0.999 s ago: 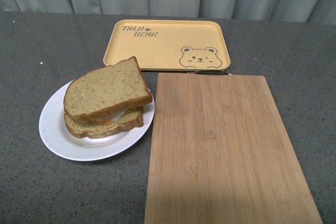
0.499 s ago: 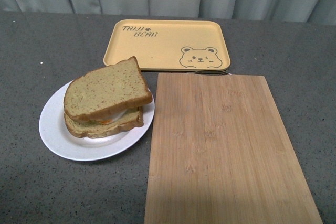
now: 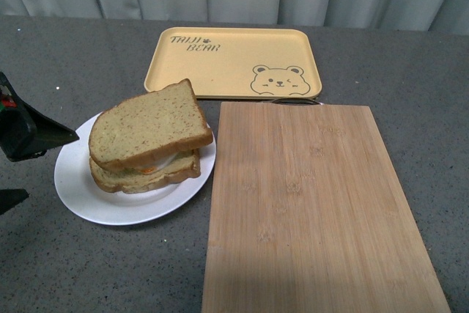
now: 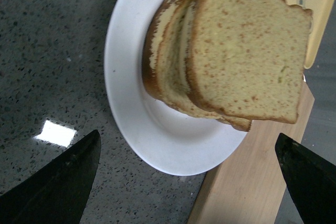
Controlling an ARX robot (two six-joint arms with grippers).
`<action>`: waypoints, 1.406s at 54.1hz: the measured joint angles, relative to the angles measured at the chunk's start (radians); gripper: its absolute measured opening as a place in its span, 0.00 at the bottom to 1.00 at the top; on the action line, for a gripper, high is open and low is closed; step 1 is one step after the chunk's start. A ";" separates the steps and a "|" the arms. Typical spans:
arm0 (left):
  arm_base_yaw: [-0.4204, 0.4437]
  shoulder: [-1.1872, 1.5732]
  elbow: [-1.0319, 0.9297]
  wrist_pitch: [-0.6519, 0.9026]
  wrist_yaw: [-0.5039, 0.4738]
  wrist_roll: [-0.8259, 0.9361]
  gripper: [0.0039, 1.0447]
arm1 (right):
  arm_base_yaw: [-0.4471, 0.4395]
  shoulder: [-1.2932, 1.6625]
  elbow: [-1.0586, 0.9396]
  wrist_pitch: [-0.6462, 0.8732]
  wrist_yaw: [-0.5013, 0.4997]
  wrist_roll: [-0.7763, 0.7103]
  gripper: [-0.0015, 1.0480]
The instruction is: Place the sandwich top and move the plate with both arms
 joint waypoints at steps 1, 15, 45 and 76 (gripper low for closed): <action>0.002 0.012 0.002 0.001 0.000 -0.005 0.94 | 0.000 0.000 0.000 0.000 0.000 0.000 0.91; 0.017 0.092 0.005 0.006 0.018 -0.036 0.94 | 0.000 0.000 0.000 0.000 0.000 0.000 0.91; -0.004 0.325 0.083 0.067 0.040 -0.185 0.68 | 0.000 0.000 0.000 0.000 0.000 0.000 0.91; 0.026 0.379 0.132 0.149 0.111 -0.293 0.04 | 0.000 0.000 0.000 0.000 0.000 0.000 0.91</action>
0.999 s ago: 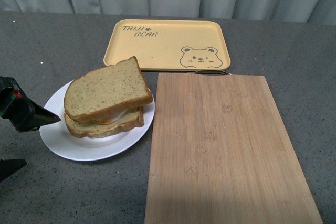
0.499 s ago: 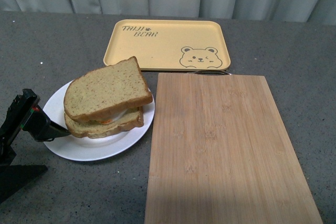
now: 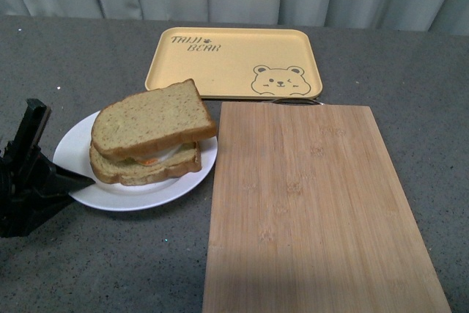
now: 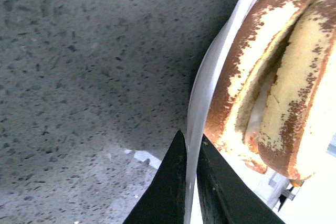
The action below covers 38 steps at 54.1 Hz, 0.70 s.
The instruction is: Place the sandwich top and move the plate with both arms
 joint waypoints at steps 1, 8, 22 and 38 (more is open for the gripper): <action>0.000 -0.003 -0.002 0.004 0.002 -0.004 0.04 | 0.000 0.000 0.000 0.000 0.000 0.000 0.91; 0.002 -0.035 -0.024 0.042 0.022 -0.059 0.03 | 0.000 0.000 0.000 0.000 0.000 0.000 0.91; 0.001 -0.123 -0.090 0.153 0.063 -0.179 0.03 | 0.000 0.000 0.000 0.000 0.000 0.000 0.91; -0.062 -0.126 0.029 0.199 0.058 -0.239 0.03 | 0.000 0.000 0.000 0.000 0.000 0.000 0.91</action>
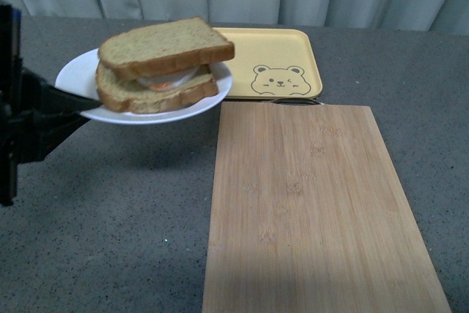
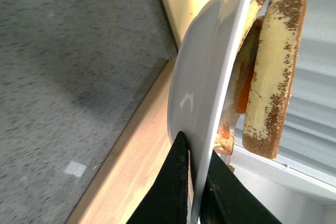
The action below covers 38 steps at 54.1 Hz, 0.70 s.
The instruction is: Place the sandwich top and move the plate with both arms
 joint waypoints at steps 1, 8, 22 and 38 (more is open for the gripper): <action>-0.008 0.010 0.020 -0.005 -0.003 0.000 0.03 | 0.000 0.000 0.000 0.000 0.000 0.000 0.91; -0.054 0.073 0.138 -0.036 -0.033 -0.007 0.03 | 0.000 0.000 0.000 0.000 0.000 0.000 0.91; -0.143 0.273 0.442 -0.143 -0.085 -0.061 0.03 | 0.000 0.000 0.000 0.000 0.000 0.000 0.91; -0.198 0.452 0.718 -0.296 -0.106 -0.073 0.03 | 0.000 0.000 0.000 0.000 0.000 0.000 0.91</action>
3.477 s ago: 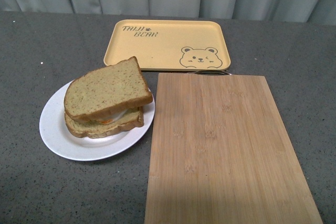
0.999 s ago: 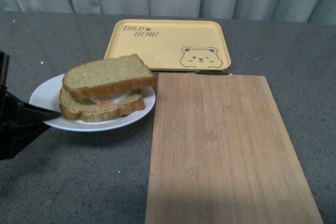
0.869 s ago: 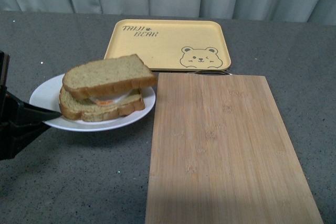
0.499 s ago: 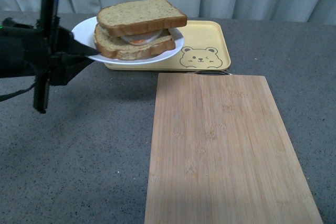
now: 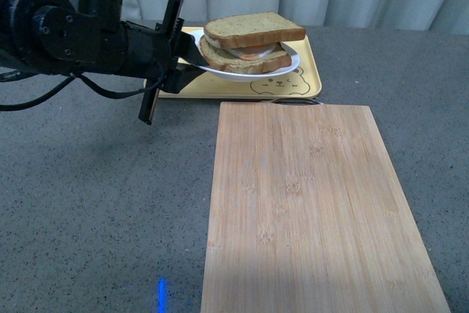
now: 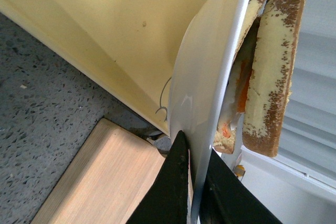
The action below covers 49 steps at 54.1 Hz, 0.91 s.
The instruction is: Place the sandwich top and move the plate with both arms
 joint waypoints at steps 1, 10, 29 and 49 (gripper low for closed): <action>-0.002 0.008 0.013 -0.007 0.000 0.000 0.03 | 0.000 0.000 0.000 0.000 0.000 0.000 0.91; -0.012 0.055 0.081 -0.048 -0.004 0.003 0.03 | 0.000 0.000 0.000 0.000 0.000 0.000 0.91; -0.012 0.074 0.126 -0.050 -0.002 0.014 0.41 | 0.000 0.000 0.000 0.000 0.000 0.000 0.91; 0.022 -0.108 -0.040 -0.098 -0.047 0.247 0.95 | 0.000 0.000 0.000 0.000 0.000 0.000 0.91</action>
